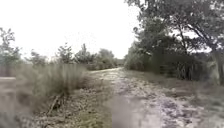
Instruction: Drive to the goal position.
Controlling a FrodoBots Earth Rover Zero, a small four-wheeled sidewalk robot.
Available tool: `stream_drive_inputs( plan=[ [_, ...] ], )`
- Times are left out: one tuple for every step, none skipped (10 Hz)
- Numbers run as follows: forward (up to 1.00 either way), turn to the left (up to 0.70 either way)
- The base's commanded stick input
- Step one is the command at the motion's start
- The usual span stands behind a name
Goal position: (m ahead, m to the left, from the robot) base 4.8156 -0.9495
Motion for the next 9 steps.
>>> stream_drive_inputs(
  plan=[
    [0.7,0.0],
    [0.7,0.0],
    [0.7,0.0],
    [0.7,0.0],
    [0.7,0.0],
    [0.7,0.0],
    [0.7,0.0],
    [0.7,0.0],
    [0.7,0.0]
  ],
)
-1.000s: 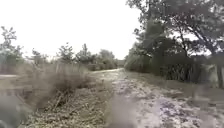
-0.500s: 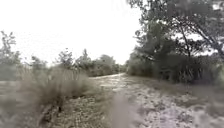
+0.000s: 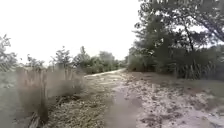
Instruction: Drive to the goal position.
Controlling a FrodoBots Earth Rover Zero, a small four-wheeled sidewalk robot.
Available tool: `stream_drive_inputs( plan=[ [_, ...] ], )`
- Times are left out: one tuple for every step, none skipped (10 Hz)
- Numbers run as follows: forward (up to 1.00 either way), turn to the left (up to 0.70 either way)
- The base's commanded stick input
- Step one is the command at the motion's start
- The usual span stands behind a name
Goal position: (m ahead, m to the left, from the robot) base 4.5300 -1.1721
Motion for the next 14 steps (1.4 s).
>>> stream_drive_inputs(
  plan=[
    [0.7,0.0],
    [0.7,0.0],
    [0.7,0.0],
    [0.7,0.0],
    [0.7,0.0],
    [0.7,0.0],
    [0.7,0.0],
    [0.7,0.0],
    [0.7,0.0],
    [0.7,0.0],
    [0.7,0.0],
    [0.7,0.0],
    [0.7,0.0],
    [0.7,0.0]
  ],
)
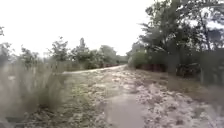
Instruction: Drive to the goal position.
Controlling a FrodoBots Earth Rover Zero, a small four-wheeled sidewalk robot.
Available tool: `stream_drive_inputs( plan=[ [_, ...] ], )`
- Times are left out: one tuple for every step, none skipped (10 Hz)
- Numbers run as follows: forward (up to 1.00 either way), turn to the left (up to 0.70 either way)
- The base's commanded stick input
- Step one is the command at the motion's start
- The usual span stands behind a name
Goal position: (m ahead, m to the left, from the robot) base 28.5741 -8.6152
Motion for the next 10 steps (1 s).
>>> stream_drive_inputs(
  plan=[
    [0.7,0.0],
    [0.7,0.0],
    [0.7,0.0],
    [0.7,0.0],
    [0.7,0.0],
    [0.7,0.0],
    [0.7,0.0],
    [0.7,0.0],
    [0.7,0.0],
    [0.7,0.0]
  ],
)
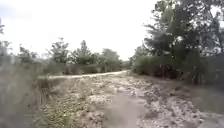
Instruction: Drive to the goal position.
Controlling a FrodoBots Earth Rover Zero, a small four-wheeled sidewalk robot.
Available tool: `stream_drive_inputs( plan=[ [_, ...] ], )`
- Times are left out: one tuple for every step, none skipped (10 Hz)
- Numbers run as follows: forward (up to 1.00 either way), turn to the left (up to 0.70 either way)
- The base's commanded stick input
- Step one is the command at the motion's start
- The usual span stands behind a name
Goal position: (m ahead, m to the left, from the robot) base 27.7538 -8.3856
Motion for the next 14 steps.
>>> stream_drive_inputs(
  plan=[
    [0.7,0.0],
    [0.7,0.0],
    [0.7,0.0],
    [0.7,0.0],
    [0.7,0.0],
    [0.7,0.0],
    [0.7,0.0],
    [0.7,0.0],
    [0.7,0.0],
    [0.7,0.0],
    [0.7,0.0],
    [0.7,0.0],
    [0.7,0.0],
    [0.7,0.0]
  ],
)
